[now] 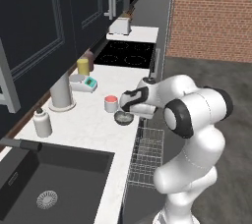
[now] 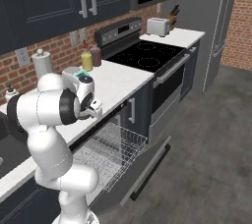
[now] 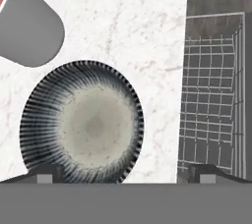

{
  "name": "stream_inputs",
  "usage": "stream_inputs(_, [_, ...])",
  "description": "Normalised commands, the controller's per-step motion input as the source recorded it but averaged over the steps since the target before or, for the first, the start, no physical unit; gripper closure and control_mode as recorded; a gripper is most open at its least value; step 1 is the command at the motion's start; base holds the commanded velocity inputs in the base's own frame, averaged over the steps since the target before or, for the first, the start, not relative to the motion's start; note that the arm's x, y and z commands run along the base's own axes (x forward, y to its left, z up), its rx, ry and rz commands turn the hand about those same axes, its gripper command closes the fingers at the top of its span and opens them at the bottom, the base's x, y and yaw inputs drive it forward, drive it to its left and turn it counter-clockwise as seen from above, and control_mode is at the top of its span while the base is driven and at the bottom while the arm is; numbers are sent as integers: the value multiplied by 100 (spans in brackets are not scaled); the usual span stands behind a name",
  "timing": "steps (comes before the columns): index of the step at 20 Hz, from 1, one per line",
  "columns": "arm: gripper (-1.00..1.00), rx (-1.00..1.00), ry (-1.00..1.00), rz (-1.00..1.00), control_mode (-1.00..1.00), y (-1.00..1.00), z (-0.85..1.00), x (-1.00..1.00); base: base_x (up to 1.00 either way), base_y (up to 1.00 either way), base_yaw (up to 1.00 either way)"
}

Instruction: Pick up the cup and bowl from the counter, place them in the dishwasher, and close the dishwasher door.

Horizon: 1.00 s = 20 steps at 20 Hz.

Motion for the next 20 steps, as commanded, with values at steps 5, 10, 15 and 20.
stream_inputs(5, [-100,0,0,0,-100,0,-29,22,0,0,0])
stream_inputs(10, [-100,0,0,0,-100,0,-27,16,0,0,0])
stream_inputs(15, [100,0,0,0,-100,0,-21,20,0,0,0])
stream_inputs(20, [100,0,0,0,-100,0,-12,16,0,0,0])
